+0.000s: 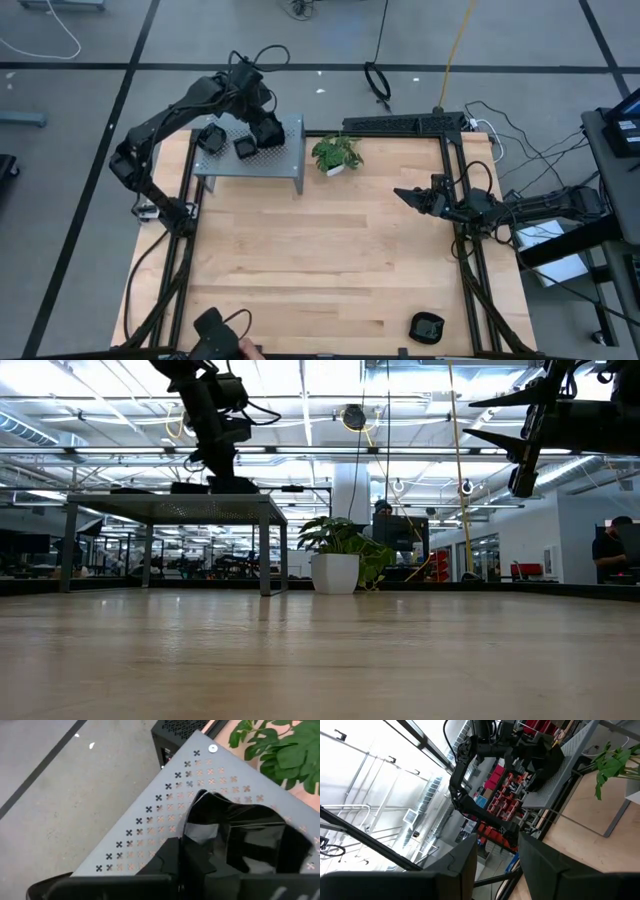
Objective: Pick & Place Mini shaped plates
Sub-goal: Stack the black distorted square plate on top of the other black distorted squares plate on the shelf
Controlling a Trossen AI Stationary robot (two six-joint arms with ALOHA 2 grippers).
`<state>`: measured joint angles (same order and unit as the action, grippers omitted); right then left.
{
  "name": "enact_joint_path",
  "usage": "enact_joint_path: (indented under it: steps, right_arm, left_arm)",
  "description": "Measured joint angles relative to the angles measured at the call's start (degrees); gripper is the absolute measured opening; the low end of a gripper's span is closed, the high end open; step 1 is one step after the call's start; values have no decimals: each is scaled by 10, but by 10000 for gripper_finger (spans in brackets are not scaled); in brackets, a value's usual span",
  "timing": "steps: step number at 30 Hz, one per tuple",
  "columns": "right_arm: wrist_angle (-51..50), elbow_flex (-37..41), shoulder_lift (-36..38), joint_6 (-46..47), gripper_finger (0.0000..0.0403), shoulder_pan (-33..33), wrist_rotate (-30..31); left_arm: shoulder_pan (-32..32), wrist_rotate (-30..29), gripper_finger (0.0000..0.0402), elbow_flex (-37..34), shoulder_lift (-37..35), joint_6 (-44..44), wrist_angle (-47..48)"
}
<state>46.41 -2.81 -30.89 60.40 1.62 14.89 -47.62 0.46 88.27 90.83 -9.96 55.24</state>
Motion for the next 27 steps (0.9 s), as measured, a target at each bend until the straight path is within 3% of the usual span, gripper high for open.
enact_joint_path:
  steps: [10, 16, 27]
  right_arm:
    - [0, 0, 0, 0, 130, 0, 0]
    - [0, 0, 0, 0, 130, 0, 0]
    - [0, 0, 0, 0, 130, 0, 0]
  left_arm:
    - [-7, 40, 8, 0, -25, -5, -31]
    - [-9, 93, 10, 0, -33, -83, -23]
    - [-10, 106, 14, 0, -32, -152, -8]
